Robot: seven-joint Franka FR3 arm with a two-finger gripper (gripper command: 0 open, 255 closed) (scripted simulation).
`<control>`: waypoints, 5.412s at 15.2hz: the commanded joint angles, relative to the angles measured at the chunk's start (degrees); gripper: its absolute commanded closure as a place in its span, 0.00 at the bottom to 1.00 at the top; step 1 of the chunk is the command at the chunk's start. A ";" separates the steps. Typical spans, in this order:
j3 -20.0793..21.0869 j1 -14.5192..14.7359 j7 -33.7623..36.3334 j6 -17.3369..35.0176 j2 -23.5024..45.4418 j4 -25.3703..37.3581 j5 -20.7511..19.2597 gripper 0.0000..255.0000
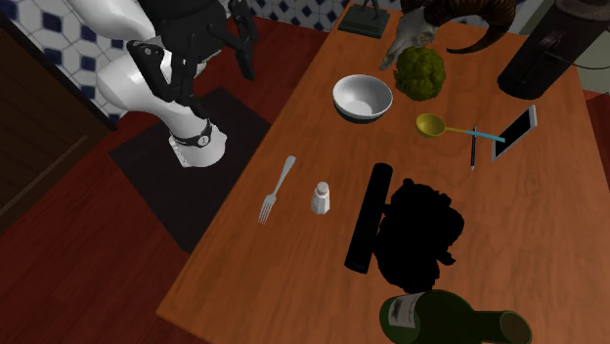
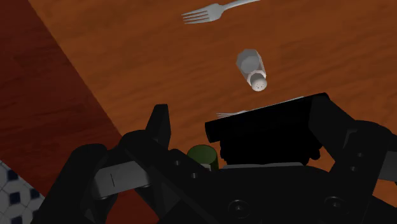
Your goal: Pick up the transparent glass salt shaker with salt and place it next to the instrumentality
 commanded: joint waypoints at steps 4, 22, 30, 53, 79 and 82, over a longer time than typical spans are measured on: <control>0.85 0.34 1.35 6.26 0.73 -4.99 1.03 0.00; 6.52 3.87 7.74 46.38 23.02 -19.25 7.62 0.00; 6.86 4.19 7.44 53.24 28.94 -20.16 8.14 0.00; 6.80 3.93 8.05 47.76 25.49 -18.12 7.55 1.00; 6.26 3.23 9.84 25.79 17.45 -4.17 5.92 1.00; 6.21 3.19 9.96 24.07 17.22 -2.67 5.82 1.00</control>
